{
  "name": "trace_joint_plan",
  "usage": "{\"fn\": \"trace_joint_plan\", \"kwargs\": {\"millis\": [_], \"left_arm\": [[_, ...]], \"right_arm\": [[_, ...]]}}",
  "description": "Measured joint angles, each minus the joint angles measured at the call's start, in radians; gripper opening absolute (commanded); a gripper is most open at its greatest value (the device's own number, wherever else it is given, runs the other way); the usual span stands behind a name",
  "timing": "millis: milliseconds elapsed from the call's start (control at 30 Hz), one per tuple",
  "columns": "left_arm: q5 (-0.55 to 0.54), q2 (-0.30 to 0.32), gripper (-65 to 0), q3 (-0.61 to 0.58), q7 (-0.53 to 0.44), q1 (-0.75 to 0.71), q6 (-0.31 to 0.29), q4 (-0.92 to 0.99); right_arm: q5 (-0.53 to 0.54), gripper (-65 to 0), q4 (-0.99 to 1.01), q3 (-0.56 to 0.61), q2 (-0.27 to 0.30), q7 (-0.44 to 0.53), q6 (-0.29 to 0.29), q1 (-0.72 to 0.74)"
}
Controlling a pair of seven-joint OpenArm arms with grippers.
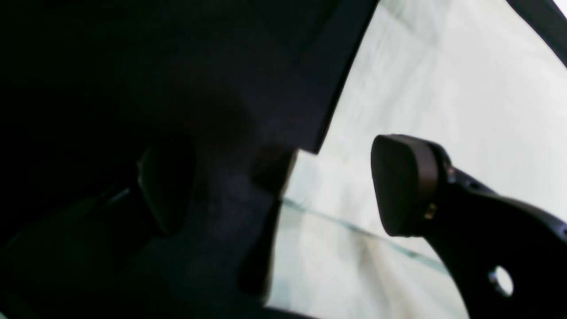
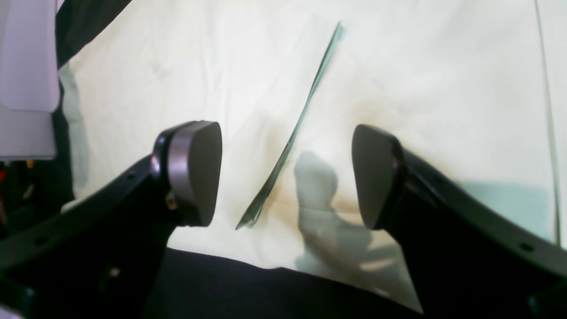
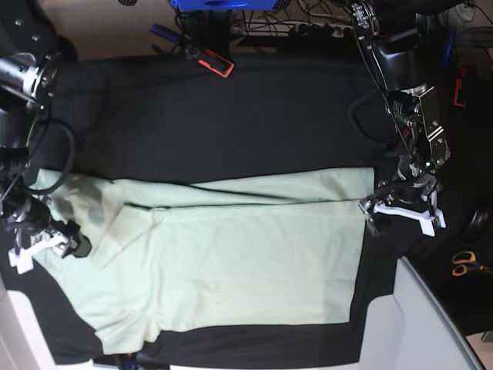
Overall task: Fold the T-shirt properly
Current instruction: 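Lay the folded edge flat and open both grippers, then raise both grippers away from the folded shirt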
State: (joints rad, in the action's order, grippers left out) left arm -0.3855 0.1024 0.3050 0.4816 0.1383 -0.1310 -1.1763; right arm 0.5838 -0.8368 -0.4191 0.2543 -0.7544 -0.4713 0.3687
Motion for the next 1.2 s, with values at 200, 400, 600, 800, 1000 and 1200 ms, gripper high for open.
{"fn": "trace_joint_plan", "kwargs": {"millis": [200, 400, 600, 800, 1000, 1200], "left_arm": [[0.004, -0.016, -3.2, -0.01, -0.003, -0.143, -0.014, -0.146], [0.008, -0.003, -3.4, -0.003, 0.002, -0.314, -0.008, -0.202], [0.0, 0.006, -3.2, -0.005, -0.002, -0.364, -0.007, -0.202], [-0.004, 0.003, -2.9, -0.014, -0.003, -0.361, -0.007, -0.18], [-0.008, 0.002, -3.0, -0.143, -0.006, -0.357, -0.016, -0.171], [-0.006, 0.0, -3.0, -0.147, -0.008, -0.352, -0.005, -0.17]], "right_arm": [[0.152, -21.6, -0.251, -0.023, -0.021, 0.005, 0.007, -0.158], [0.369, -21.6, -0.331, -0.179, -0.067, 0.01, 0.171, -0.363], [0.432, -21.5, -0.317, -0.272, -0.094, 0.009, 0.192, -0.463], [0.446, -20.9, -0.18, -0.346, -0.098, 0.033, 0.18, -0.458], [0.438, -20.7, -0.133, -0.342, -0.08, 0.017, 0.185, -0.41], [0.431, -20.7, -0.127, -0.342, -0.083, 0.02, 0.193, -0.38]]}}
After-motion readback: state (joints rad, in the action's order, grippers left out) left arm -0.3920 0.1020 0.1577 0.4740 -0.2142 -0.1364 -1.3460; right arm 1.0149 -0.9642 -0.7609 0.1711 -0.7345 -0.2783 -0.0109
